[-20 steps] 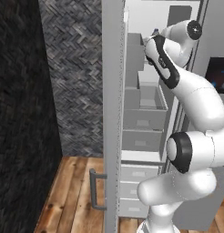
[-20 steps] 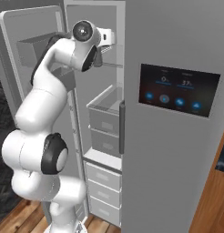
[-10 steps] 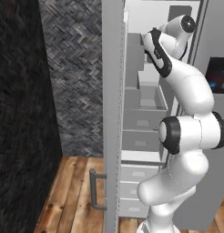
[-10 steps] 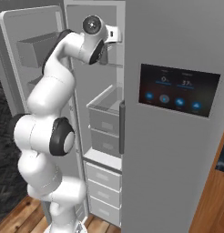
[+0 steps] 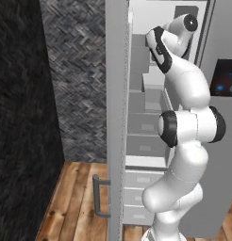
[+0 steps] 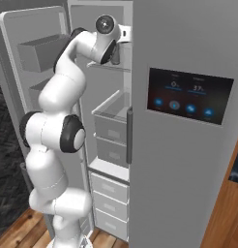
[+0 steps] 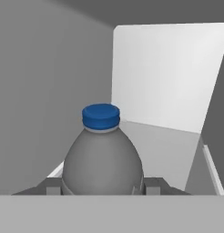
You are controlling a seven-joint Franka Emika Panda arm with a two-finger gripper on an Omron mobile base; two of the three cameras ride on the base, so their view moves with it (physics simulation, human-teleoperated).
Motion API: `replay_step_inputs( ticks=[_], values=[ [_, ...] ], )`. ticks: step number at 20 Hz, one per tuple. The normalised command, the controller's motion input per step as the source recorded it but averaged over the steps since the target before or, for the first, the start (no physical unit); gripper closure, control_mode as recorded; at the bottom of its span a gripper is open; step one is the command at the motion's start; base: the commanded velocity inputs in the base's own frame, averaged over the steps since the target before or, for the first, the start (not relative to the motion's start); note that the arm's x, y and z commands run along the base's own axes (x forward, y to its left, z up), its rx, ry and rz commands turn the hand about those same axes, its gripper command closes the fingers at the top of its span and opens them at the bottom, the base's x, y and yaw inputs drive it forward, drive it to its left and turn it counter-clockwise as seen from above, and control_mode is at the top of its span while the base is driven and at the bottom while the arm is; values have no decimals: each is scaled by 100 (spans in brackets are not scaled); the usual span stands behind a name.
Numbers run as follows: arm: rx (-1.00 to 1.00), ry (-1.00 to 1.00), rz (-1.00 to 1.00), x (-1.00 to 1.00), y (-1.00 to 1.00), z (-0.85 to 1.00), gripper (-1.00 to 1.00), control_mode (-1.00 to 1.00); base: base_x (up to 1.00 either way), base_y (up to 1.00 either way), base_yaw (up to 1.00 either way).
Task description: Take the bottled waters from the counter and place them in the freezer to freeze. Close the freezer door after placing the bottles.
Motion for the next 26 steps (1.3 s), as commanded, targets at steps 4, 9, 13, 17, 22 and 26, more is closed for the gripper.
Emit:
replay_step_inputs(
  ticks=[4, 9, 13, 17, 22, 26],
  values=[
    [0, 0, 0, 64, 0, 0, 100, -100, 0, 0, 0],
    [0, 0, 0, 54, -1, -1, 100, -100, 0, 0, 0],
    [0, 1, 0, 42, 0, -26, 100, -100, 0, 0, 0],
    [0, 0, 0, 37, 0, -32, 100, -100, 0, 0, 0],
    [0, 0, 0, 19, 0, -34, 100, -100, 0, 0, 0],
    [0, 0, 0, 0, 0, -33, 100, -100, 0, 0, 0]
  ],
)
